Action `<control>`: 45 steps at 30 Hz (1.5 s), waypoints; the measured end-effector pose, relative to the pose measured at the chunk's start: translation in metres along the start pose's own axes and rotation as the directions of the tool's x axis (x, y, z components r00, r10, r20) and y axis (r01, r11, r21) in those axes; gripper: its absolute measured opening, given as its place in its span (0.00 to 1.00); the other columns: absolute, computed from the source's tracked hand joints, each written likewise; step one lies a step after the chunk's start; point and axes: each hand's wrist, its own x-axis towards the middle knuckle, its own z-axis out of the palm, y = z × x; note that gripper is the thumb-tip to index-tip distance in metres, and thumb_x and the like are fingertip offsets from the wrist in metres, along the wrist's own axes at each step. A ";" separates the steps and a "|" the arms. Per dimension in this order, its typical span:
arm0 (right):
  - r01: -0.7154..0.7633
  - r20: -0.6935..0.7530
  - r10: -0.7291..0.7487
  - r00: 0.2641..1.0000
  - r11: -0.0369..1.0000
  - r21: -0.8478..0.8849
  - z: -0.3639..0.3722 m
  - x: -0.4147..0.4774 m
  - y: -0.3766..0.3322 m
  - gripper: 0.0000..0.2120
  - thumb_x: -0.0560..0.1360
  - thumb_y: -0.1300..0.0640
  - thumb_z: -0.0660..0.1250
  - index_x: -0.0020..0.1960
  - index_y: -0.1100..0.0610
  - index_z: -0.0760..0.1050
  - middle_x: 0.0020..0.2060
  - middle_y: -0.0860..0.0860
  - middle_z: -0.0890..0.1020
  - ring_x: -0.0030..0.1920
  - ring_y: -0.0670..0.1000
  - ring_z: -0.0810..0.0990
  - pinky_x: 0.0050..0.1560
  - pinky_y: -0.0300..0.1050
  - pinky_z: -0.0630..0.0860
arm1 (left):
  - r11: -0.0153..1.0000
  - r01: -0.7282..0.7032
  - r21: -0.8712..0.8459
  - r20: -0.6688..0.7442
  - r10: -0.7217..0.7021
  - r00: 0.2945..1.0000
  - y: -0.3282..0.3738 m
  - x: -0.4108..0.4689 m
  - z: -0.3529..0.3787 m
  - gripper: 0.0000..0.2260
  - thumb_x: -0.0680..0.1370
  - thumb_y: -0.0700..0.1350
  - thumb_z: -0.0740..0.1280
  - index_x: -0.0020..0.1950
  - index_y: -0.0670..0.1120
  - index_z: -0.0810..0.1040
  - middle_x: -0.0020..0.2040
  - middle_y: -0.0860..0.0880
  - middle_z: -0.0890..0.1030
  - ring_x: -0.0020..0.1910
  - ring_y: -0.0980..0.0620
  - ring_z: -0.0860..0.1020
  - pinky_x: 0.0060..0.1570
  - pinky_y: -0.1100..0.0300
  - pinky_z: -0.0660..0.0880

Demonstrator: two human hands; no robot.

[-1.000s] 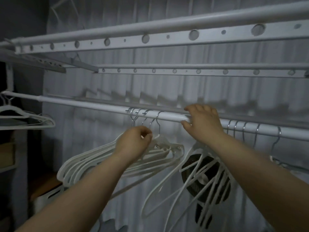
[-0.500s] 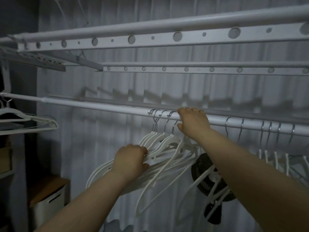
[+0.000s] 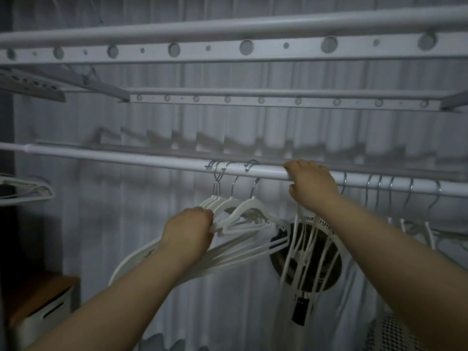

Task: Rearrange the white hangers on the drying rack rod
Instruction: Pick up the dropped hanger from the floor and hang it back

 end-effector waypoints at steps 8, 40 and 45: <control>0.028 -0.003 -0.028 1.000 1.000 -0.007 -0.004 -0.014 0.034 0.23 0.74 0.64 0.60 0.68 0.56 0.63 0.62 0.54 0.72 0.62 0.56 0.69 0.61 0.46 0.61 | 0.994 0.055 -0.090 0.038 -0.052 0.998 0.026 0.011 -0.013 0.08 0.74 0.49 0.65 0.49 0.47 0.79 0.50 0.45 0.80 0.52 0.45 0.77 0.41 0.61 0.65; -0.036 0.260 -0.089 0.961 0.897 0.440 0.004 -0.036 -0.013 0.17 0.78 0.54 0.57 0.63 0.63 0.68 0.62 0.59 0.74 0.60 0.59 0.73 0.56 0.48 0.71 | 0.909 0.116 -0.400 0.286 0.003 0.958 0.052 -0.031 -0.046 0.06 0.77 0.46 0.62 0.44 0.49 0.78 0.31 0.54 0.79 0.23 0.62 0.76 0.33 0.63 0.73; -0.354 0.463 0.010 0.886 0.658 0.664 0.009 -0.022 -0.023 0.15 0.79 0.56 0.53 0.60 0.63 0.69 0.41 0.57 0.76 0.34 0.53 0.76 0.30 0.41 0.68 | 0.650 0.260 -0.714 0.404 0.080 0.911 0.046 -0.031 -0.050 0.10 0.79 0.44 0.60 0.39 0.49 0.76 0.25 0.54 0.78 0.19 0.61 0.73 0.24 0.70 0.70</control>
